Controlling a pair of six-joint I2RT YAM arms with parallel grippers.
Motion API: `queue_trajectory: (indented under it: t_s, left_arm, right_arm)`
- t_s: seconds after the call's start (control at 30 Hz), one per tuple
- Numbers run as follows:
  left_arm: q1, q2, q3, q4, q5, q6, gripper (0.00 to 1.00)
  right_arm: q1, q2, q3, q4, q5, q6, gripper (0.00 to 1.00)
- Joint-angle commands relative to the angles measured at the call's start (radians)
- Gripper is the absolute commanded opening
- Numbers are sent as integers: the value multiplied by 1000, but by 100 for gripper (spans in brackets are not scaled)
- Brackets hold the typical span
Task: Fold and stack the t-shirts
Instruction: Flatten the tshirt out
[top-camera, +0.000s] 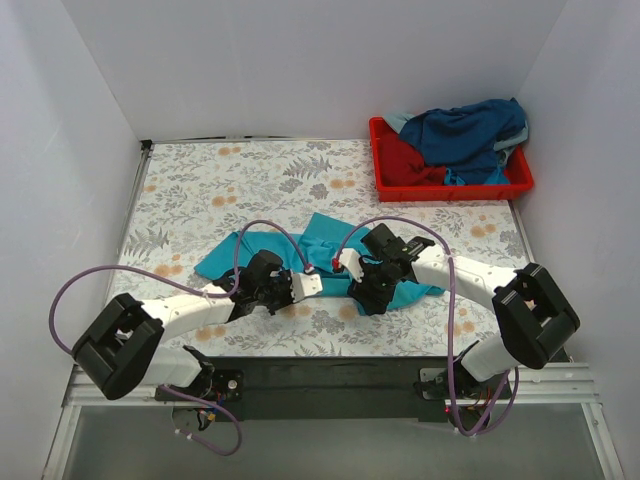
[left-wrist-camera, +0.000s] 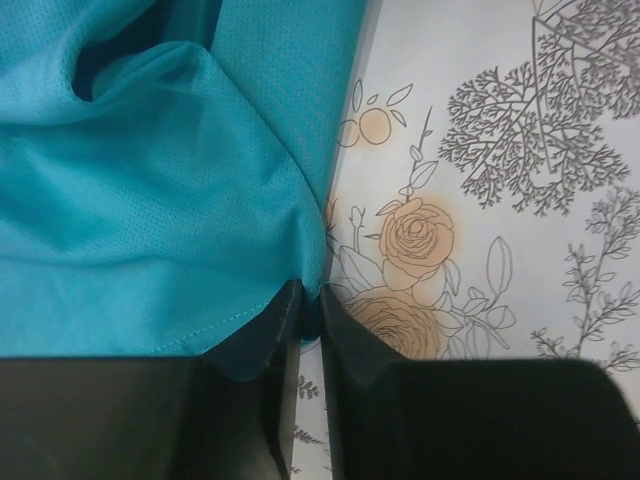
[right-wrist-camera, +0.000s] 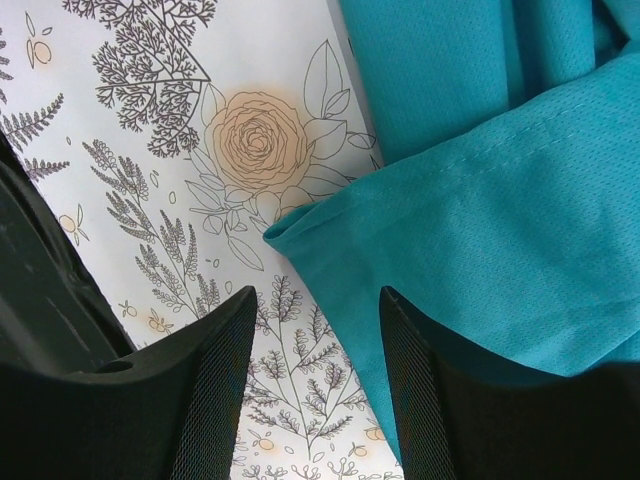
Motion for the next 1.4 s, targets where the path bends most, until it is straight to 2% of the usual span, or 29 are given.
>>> queue_trajectory:
  t_s: [0.0,0.03,0.1,0.37,0.67,0.73,0.8,0.83,0.87,0.9,0.93,1.2,1.37]
  left_arm:
    - [-6,-16,14,-15,-50,-5,9]
    - [-6,-27,18,-38,-21,-3,4]
    - [-5,-63,29,-95,21,-14,0]
    - [-4,-117,51,-168,70,-113,0]
    - [24,-120,98,-202,79,-199,0]
    - [48,-120,106,-207,94,-216,0]
    - [74,-123,114,-219,111,-239,0]
    - [83,-125,115,-222,122,-247,0]
    - [96,-128,120,-230,128,-258,0]
    - [123,-132,130,-245,134,-262,0]
    - [140,-134,138,-253,149,-267,0]
    - [355,-188,239,-375,200,-241,0]
    - [447,-198,366,-440,185,-239,0]
  right_arm:
    - [4,10,-7,15,8,9,59]
    - [4,22,-6,17,11,11,60]
    - [9,34,2,20,11,20,61]
    - [49,45,19,35,11,46,59]
    - [79,131,21,87,54,54,58]
    - [79,156,13,106,87,60,53]
    - [79,165,5,121,97,66,41]
    - [78,168,7,124,112,71,33]
    - [79,165,7,124,120,72,16]
    - [78,160,5,123,127,72,6]
    - [79,139,4,123,147,71,1]
    - [29,-108,82,41,170,-29,1]
    - [-65,-172,276,-40,147,-156,1]
